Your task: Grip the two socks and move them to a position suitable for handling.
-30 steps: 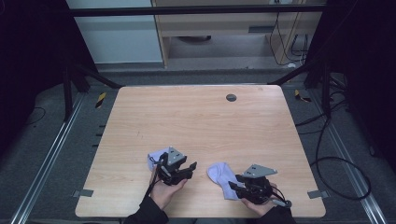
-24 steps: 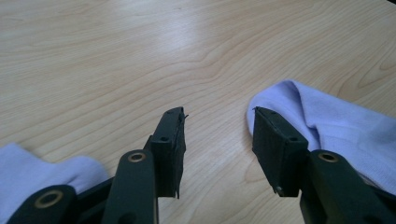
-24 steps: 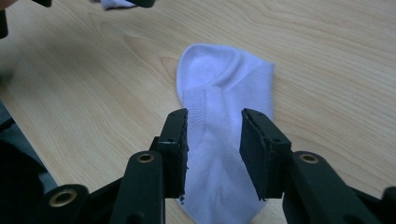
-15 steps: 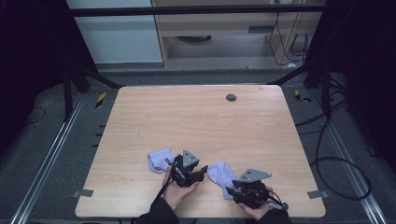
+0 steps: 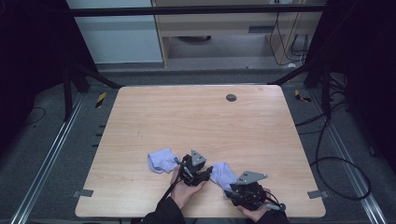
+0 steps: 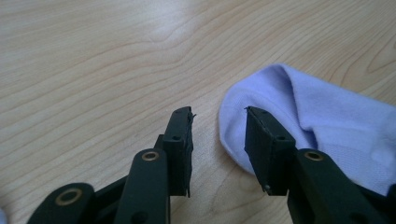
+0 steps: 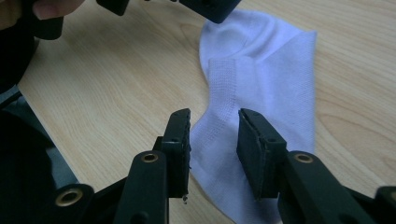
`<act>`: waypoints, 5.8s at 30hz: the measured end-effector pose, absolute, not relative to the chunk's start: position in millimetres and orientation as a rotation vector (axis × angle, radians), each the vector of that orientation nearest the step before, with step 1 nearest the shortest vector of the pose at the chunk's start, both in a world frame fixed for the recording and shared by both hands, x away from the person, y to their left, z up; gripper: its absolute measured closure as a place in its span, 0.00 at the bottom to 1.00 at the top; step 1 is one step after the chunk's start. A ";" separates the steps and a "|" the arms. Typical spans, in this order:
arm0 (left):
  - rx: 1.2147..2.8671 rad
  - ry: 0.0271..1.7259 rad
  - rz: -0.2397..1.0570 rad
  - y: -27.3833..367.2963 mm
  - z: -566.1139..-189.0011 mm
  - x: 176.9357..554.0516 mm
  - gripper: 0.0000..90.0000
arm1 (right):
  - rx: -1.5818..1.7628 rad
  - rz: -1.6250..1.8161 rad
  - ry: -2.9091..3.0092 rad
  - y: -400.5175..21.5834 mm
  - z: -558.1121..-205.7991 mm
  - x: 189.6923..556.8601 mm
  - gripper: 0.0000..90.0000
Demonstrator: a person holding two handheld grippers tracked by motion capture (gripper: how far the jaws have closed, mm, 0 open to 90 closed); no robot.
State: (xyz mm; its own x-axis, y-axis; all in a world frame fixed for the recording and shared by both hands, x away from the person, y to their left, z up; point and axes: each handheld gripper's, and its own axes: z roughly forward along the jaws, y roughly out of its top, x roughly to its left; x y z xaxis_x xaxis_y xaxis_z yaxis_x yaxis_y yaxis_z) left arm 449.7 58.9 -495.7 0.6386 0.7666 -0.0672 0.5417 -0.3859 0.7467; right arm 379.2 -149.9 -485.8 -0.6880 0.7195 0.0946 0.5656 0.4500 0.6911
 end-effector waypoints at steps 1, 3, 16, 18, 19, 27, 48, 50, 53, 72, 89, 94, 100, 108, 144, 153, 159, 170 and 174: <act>2.091 1.020 0.369 58.1 -496.6 449.9 0.69 | 1.119 1.063 2.493 -149.2 -486.2 379.1 0.72; 2.098 1.023 0.370 57.2 -497.7 450.2 0.70 | 1.112 1.046 2.507 -148.1 -487.4 379.3 0.73; 2.124 1.033 0.358 52.8 -499.4 449.7 0.87 | 1.122 1.016 2.572 -145.5 -491.5 381.0 0.94; 2.125 1.030 0.356 51.8 -499.3 449.3 0.91 | 1.128 1.015 2.574 -145.4 -491.0 381.2 0.96; 2.127 1.028 0.356 51.4 -499.2 449.1 0.92 | 1.127 1.018 2.574 -145.7 -491.0 381.4 0.97; 2.123 1.005 0.336 52.2 -497.2 447.8 0.99 | 1.127 1.090 2.500 -151.9 -479.8 381.0 0.98; 2.156 0.967 0.327 51.1 -495.4 448.6 0.99 | 1.412 1.089 2.115 -208.2 -466.1 396.7 0.98; 2.156 0.969 0.325 49.4 -496.0 448.4 0.99 | 1.436 1.050 2.099 -213.1 -468.0 399.0 0.97; 2.147 0.960 0.329 48.1 -496.5 448.5 0.99 | 1.478 1.000 2.076 -217.3 -471.2 400.7 0.94; 2.045 1.000 0.383 103.8 -456.6 453.4 0.55 | 1.360 1.114 2.007 -216.5 -464.6 405.9 0.56; 1.927 1.136 0.501 202.4 -438.1 446.5 0.46 | 1.227 1.260 2.102 -187.8 -443.7 420.9 0.45; 1.908 1.190 0.542 229.7 -440.3 442.7 0.45 | 1.171 1.283 2.137 -169.8 -435.6 429.5 0.45; 1.876 1.267 0.561 260.0 -450.4 436.5 0.46 | 1.099 1.291 2.196 -141.3 -431.3 435.6 0.45; 1.904 1.291 0.579 271.2 -459.3 435.8 0.50 | 1.009 1.298 2.275 -97.8 -427.7 445.2 0.48; 1.918 1.338 0.565 282.2 -472.2 439.0 0.71 | 0.815 1.078 2.610 47.6 -494.7 475.6 0.72; 1.944 1.310 0.548 275.0 -476.7 440.0 0.68 | 0.873 1.080 2.620 45.7 -494.8 477.6 0.92; 1.969 1.276 0.532 265.4 -480.6 442.0 0.64 | 0.950 1.196 2.559 41.6 -489.5 477.3 0.93; 1.999 1.267 0.534 250.9 -489.5 452.5 0.57 | 0.988 1.272 2.453 36.3 -480.0 476.5 0.93; 2.010 1.266 0.517 248.2 -492.7 455.3 0.57 | 0.990 1.281 2.439 36.0 -478.7 476.3 0.93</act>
State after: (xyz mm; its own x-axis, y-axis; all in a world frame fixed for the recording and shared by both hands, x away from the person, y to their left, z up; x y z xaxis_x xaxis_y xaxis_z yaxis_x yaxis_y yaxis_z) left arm 455.3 248.2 -492.7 0.4437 0.8957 -0.0307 0.6184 -0.2812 0.7338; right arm 476.3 36.0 -478.7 -0.7511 0.6500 0.1157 0.4642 0.3954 0.7926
